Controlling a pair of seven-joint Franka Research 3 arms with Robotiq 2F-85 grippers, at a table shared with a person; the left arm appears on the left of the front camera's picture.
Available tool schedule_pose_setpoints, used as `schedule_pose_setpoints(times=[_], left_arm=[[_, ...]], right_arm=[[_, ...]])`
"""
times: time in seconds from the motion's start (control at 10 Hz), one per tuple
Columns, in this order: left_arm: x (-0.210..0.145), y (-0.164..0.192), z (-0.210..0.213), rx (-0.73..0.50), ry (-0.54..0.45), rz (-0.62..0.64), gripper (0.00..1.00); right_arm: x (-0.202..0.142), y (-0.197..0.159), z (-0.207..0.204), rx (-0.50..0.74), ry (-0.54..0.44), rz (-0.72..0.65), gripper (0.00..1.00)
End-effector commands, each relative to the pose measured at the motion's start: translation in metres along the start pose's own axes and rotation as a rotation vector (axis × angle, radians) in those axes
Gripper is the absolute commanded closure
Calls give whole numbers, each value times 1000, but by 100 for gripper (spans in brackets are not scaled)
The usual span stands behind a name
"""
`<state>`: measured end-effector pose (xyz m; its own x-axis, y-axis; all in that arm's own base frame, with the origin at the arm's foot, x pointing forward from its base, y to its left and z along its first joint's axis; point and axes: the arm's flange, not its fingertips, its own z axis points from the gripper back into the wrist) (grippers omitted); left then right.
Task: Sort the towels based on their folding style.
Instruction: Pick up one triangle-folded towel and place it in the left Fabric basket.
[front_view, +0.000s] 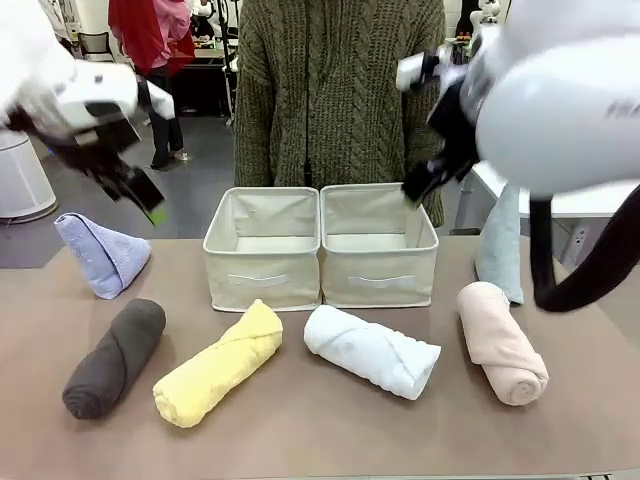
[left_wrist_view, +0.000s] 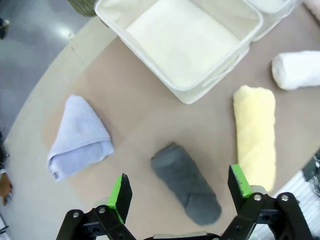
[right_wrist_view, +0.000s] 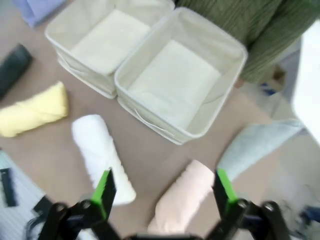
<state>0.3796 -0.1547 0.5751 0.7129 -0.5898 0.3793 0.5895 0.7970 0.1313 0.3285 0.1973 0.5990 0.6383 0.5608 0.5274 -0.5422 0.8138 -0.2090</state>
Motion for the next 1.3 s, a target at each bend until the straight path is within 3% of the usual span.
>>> schedule_pose_setpoints(times=[0.0, 0.1, 0.2, 0.3, 0.7, 0.8, 1.0, 1.2], left_arm=[[9, 7, 28, 35, 3, -27, 0], [7, 6, 45, 41, -26, -26, 0], [-6, -1, 52, 54, -90, -35, 0], [10, 3, 47, 12, -15, -5, 0], [8, 3, 50, 18, -27, -5, 0], [-1, 38, 58, -106, -62, -41, 0], [-31, 95, 72, -330, -195, -187, 0], [-63, 144, 72, -493, -284, -183, 0]], right_arm=[[12, 0, 30, -76, 16, -24, 0], [7, 3, 39, -90, 16, -8, 0], [9, 0, 34, -25, -5, -9, 0], [9, 0, 34, -25, -5, -9, 0], [10, 0, 39, -36, 13, -7, 0], [8, -34, 43, 258, 80, 46, 0], [-9, -112, 44, 574, -16, 84, 0], [-39, -191, 32, 689, -118, 12, 0]])
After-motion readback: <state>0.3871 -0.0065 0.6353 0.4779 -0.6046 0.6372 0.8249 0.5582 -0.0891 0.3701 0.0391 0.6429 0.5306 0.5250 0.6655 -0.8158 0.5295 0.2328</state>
